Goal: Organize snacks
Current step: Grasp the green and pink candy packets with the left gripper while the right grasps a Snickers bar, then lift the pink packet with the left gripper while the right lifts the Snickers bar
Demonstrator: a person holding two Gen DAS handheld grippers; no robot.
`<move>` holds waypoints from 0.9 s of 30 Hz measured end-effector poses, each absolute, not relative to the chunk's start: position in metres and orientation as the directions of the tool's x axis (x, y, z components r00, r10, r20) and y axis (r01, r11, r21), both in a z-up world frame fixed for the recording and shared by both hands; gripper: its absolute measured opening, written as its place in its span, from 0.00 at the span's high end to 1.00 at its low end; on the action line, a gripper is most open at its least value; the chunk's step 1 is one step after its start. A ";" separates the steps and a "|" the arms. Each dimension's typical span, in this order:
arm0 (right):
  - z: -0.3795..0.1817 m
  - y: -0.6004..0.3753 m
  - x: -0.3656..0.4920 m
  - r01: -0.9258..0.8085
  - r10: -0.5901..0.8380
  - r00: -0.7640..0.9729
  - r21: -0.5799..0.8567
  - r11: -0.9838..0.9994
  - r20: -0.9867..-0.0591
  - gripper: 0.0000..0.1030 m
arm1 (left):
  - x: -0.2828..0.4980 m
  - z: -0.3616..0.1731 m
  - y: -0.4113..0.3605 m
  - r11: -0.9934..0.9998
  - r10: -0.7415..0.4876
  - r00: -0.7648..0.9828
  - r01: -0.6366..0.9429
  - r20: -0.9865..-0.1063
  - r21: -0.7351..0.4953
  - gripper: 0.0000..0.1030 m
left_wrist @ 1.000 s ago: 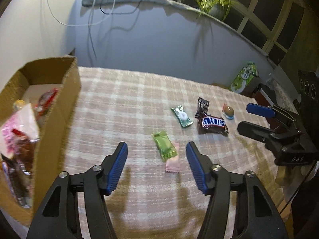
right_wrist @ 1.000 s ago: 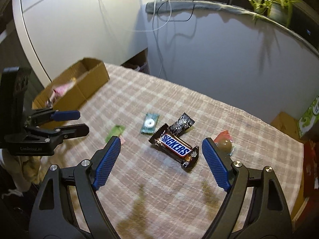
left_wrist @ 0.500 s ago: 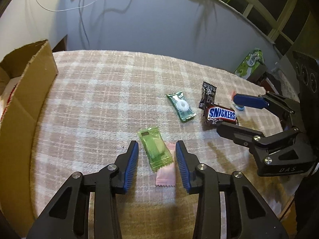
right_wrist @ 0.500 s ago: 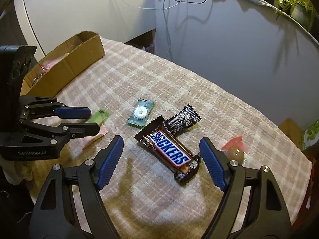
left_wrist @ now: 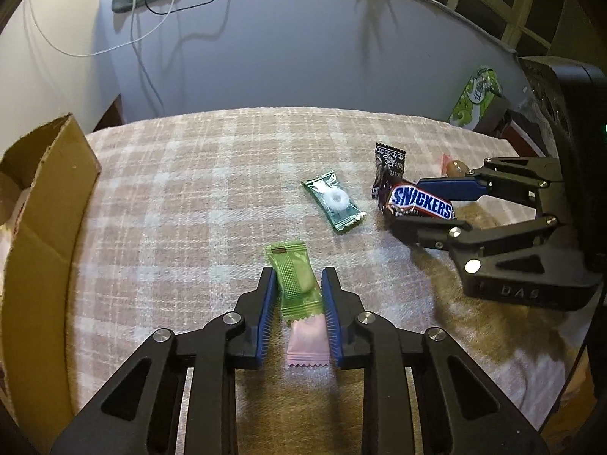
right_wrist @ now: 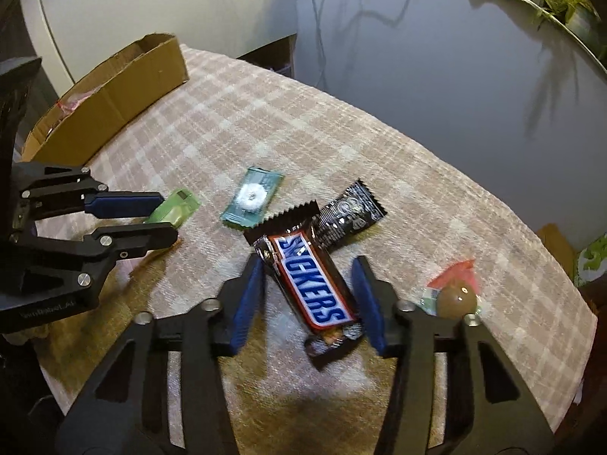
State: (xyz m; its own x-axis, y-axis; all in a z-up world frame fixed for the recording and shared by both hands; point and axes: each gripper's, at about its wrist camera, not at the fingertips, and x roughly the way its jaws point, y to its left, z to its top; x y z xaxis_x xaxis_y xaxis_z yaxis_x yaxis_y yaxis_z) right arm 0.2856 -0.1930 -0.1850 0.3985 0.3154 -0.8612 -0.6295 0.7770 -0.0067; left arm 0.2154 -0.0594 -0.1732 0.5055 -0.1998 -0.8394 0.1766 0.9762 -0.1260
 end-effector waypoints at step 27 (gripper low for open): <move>-0.174 -0.214 0.267 -0.550 0.288 0.434 0.002 0.835 -0.853 0.71 | 0.209 -0.176 -0.083 0.972 -0.145 0.541 0.234 -0.828 -0.018 0.83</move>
